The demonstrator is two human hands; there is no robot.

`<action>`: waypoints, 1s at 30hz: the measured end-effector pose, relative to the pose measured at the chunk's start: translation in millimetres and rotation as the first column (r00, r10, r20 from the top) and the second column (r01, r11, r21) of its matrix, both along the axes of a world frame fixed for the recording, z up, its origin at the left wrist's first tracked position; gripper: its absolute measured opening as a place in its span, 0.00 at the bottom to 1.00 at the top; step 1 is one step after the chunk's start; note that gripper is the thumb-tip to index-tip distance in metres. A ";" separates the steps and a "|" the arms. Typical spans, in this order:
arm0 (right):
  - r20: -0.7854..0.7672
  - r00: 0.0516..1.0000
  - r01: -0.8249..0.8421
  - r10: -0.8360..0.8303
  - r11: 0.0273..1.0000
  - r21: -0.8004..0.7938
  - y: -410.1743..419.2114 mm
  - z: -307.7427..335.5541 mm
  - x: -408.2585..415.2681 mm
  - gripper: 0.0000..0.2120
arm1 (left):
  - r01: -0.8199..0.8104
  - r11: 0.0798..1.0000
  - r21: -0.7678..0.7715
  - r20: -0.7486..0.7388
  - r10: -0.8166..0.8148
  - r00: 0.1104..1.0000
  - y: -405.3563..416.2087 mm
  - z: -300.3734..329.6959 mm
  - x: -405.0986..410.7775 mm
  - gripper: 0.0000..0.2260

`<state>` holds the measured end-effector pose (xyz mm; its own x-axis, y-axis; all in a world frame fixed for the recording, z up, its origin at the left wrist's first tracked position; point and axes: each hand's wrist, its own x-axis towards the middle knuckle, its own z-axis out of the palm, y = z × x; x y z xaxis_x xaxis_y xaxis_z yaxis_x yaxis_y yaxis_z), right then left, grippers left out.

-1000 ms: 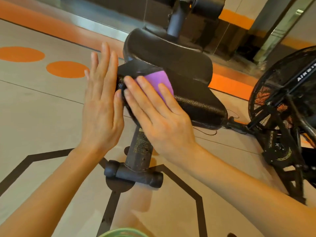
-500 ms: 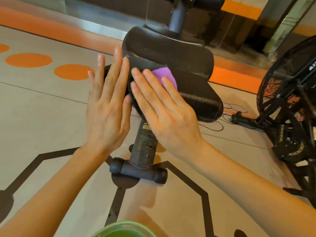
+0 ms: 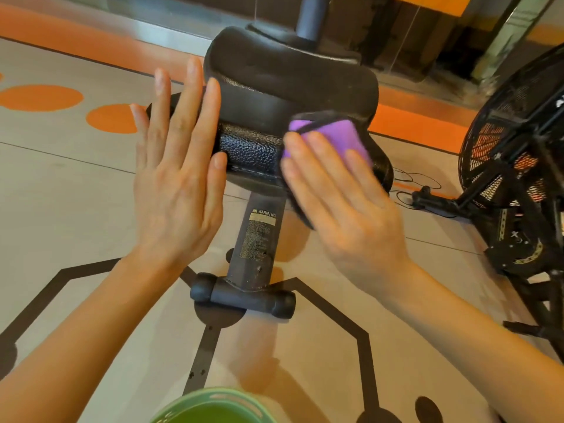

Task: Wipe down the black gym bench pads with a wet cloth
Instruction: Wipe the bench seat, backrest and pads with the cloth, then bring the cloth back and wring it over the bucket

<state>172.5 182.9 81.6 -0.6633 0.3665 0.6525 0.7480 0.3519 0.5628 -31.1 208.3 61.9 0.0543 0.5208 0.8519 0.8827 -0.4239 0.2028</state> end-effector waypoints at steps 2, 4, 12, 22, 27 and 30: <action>-0.020 1.000 -0.002 0.002 1.000 0.026 -1.8 -2.4 13.1 0.17 | -0.009 1.000 -0.001 -0.002 0.009 1.000 -1.5 0.1 1.1 0.24; -0.063 0.998 -0.004 0.004 1.000 -0.002 -3.0 -3.0 8.6 0.17 | -0.004 0.999 -0.032 -0.007 0.003 1.000 -3.0 1.4 2.2 0.24; -0.032 0.997 0.040 -0.065 0.864 -0.502 -32.1 36.4 15.6 0.21 | -0.042 0.915 -0.401 -0.103 0.001 0.995 -22.3 39.7 2.6 0.25; 0.005 0.971 0.114 -0.241 0.442 -0.890 -50.9 121.8 -6.1 0.44 | -0.074 0.589 -0.805 -0.214 -0.171 0.962 -40.0 118.4 6.8 0.26; -0.054 0.957 0.004 -0.285 0.198 -0.980 -74.1 166.0 -7.4 0.39 | -0.058 0.525 -0.849 -0.246 -0.297 0.923 -69.3 161.8 6.2 0.21; -0.099 0.910 -0.099 -0.403 0.019 -0.995 -92.5 197.2 -4.0 0.33 | -0.067 0.332 -0.941 -0.161 -0.265 0.951 -93.2 192.9 14.2 0.22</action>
<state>168.5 90.5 278.9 -0.3772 0.8713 -0.3138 0.8722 0.2203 -0.4367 -16.9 115.1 254.7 0.2751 0.9298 -0.2446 0.9289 -0.1914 0.3170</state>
